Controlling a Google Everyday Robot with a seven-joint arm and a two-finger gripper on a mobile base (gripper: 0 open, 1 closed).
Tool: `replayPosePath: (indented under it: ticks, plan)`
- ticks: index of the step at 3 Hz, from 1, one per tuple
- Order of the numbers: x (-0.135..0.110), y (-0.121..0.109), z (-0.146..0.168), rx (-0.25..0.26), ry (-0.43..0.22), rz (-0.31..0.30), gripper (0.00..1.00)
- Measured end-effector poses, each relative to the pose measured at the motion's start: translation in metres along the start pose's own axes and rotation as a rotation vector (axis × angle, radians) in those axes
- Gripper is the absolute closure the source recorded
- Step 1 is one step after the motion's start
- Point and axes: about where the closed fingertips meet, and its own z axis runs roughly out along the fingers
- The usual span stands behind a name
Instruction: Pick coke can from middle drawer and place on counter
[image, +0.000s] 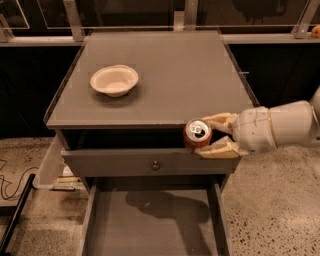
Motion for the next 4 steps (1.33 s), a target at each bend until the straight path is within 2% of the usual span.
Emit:
replayPosePath:
  ticks: [1, 2, 3, 4]
  plan:
    - [-0.037, -0.036, -0.010, -0.003, -0.038, -0.071, 1.00]
    - [-0.062, -0.076, -0.013, -0.013, -0.109, -0.089, 1.00]
    - [-0.078, -0.122, -0.010, -0.013, -0.202, -0.062, 1.00]
    - [-0.078, -0.153, -0.011, 0.052, -0.265, 0.050, 1.00]
